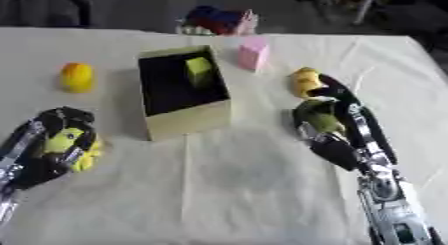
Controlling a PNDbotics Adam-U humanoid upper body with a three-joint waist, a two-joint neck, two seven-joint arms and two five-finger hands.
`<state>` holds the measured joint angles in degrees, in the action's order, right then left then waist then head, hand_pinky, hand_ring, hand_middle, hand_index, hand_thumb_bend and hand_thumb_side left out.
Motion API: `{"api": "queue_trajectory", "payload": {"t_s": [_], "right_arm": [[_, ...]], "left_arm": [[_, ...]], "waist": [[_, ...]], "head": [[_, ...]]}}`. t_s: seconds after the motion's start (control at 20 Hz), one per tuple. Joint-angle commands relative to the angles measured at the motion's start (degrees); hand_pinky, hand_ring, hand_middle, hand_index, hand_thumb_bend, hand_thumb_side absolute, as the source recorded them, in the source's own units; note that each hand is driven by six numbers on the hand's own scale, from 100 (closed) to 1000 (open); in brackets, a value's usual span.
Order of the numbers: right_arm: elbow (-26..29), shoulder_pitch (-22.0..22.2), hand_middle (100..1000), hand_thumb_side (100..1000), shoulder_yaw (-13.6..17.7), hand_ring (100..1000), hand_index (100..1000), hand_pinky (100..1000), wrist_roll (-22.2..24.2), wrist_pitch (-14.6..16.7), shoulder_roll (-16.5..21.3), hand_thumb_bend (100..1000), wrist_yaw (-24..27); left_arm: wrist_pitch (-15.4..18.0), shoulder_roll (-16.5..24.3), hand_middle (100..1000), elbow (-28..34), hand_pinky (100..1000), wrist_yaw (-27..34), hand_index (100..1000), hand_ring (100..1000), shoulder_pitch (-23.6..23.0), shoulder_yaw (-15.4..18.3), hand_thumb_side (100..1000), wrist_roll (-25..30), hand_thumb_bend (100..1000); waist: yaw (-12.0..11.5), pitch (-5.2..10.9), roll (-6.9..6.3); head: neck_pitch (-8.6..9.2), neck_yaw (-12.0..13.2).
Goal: Pick up objects on the table and place them in the box.
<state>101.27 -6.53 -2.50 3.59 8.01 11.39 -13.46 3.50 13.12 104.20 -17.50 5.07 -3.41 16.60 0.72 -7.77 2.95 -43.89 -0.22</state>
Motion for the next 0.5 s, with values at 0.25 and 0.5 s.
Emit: {"api": "queue_trajectory", "payload": {"t_s": [0.25,0.5], "right_arm": [[0.65,-0.35,730,309,0.07,609,944,749,0.25,0.13,0.74,337,0.45],[0.65,-0.32,730,310,0.07,609,944,749,0.26,0.14,0.74,336,0.46]], "left_arm": [[-0.01,0.28,668,1.02,859,-0.02,757,672,0.29,-0.15,549,0.11,343],[-0.01,0.25,668,1.02,860,0.03,757,672,0.27,-0.15,549,0.13,342]], "waist": [[-0.06,1.33,-0.37],[-0.04,1.38,-0.38]], "head": [[-0.23,-0.04],[-0.23,-0.01]]}}
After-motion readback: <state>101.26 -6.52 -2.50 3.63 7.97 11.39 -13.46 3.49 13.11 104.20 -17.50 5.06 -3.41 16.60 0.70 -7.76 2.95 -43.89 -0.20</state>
